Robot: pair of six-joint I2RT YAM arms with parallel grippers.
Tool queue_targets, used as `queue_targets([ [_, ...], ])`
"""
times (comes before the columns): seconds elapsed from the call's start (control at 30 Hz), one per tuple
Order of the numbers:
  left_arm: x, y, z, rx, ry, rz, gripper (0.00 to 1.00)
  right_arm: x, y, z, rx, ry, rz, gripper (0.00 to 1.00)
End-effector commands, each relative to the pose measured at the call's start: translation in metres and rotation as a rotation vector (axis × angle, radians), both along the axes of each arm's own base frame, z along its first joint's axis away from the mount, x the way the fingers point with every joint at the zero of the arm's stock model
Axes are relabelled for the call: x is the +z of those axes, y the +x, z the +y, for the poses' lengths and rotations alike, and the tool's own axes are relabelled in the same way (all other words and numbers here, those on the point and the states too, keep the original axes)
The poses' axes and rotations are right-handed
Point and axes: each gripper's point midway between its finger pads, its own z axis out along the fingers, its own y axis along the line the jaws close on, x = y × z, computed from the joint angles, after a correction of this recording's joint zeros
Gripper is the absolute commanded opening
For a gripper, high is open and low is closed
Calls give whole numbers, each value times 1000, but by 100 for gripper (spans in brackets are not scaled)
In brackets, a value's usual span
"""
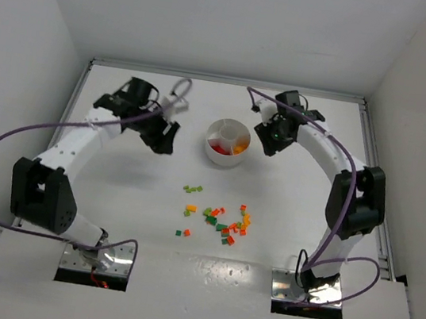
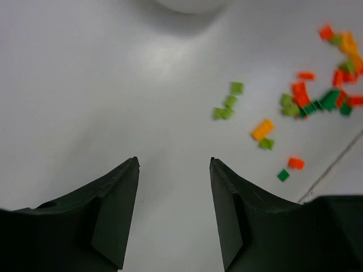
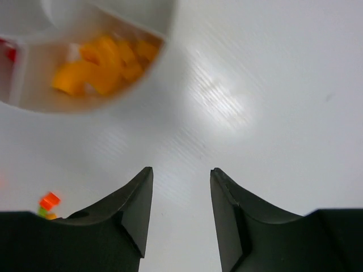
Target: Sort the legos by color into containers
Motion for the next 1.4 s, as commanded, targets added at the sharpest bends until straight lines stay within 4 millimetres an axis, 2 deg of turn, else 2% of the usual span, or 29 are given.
queue_targets([
  [0.0, -5, -63, -36, -397, 154, -102, 59, 2, -17, -47, -119, -23, 28, 46],
  [0.03, -5, -74, -43, -439, 178, -121, 59, 3, -22, -55, -136, -29, 46, 46],
  [0.07, -18, -92, -58, -516, 220, -116, 59, 2, -23, -65, -185, -13, 66, 46],
  [0.13, -28, -105, -73, -568, 248, -120, 59, -4, -28, -73, -225, 8, 112, 46],
  [0.17, -29, -116, -93, -612, 244, -139, 59, -9, -30, -77, -235, 12, 134, 46],
  [0.27, -47, -131, -115, -651, 280, -105, 52, -6, -28, -84, -267, 51, 147, 46],
  [0.33, -67, -133, -122, -652, 323, -59, 50, -10, -27, -91, -297, 53, 158, 46],
  [0.47, -90, -139, -139, -662, 371, -36, 50, -4, -21, -92, -301, 68, 142, 46],
  [0.6, -110, -147, -147, -658, 423, -4, 50, -5, -22, -91, -297, 74, 153, 46],
  [0.8, -134, -142, -146, -624, 499, 40, 50, -2, -19, -90, -297, 76, 144, 46],
  [1.1, -148, -132, -148, -608, 533, 30, 50, 1, -17, -89, -284, 83, 135, 46],
  [1.23, -149, -129, -152, -597, 525, 27, 50, 1, -17, -89, -284, 83, 135, 46],
  [1.37, -152, -130, -152, -599, 530, 34, 40, 1, -17, -87, -280, 91, 138, 46],
])
